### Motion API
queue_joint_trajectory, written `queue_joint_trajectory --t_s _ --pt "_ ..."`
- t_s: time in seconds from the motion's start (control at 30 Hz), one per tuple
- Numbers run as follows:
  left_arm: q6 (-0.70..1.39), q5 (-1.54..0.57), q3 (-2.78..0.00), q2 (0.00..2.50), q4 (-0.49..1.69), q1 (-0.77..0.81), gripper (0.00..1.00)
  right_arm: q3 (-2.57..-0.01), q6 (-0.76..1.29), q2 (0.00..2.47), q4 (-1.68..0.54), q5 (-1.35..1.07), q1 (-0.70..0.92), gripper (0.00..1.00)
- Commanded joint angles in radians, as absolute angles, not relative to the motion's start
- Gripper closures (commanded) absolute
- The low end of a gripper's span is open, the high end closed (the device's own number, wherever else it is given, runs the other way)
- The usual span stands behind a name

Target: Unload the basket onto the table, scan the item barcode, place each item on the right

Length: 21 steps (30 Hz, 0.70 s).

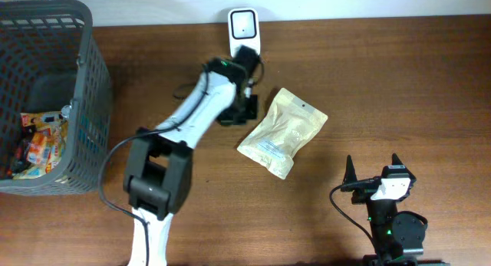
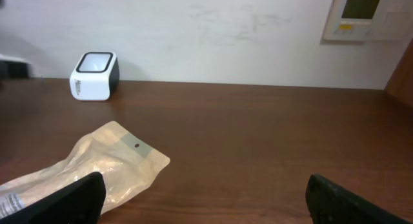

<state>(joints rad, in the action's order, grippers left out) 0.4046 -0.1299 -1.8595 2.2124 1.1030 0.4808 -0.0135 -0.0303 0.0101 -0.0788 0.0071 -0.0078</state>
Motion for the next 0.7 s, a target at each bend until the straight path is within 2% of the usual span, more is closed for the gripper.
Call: queue_joint_trajectory --t_s 0.0,0.3,0.43,0.67 --pt "0.365 -0.102 -1.896 2.220 1.275 0.451 1.00 -0.006 -0.026 0.004 -0.082 0.015 -0.014 0.02" --pt "0.381 -0.348 -1.750 2.306 1.066 0.543 1.00 -0.006 -0.026 0.004 -0.082 0.015 -0.014 0.02" --pt "0.381 -0.583 -1.750 2.344 0.860 0.545 1.00 -0.006 -0.026 0.004 -0.082 0.015 -0.014 0.02" --pt "0.449 -0.599 -1.750 2.345 0.551 0.576 1.00 -0.006 -0.026 0.004 -0.082 0.015 -0.014 0.02"
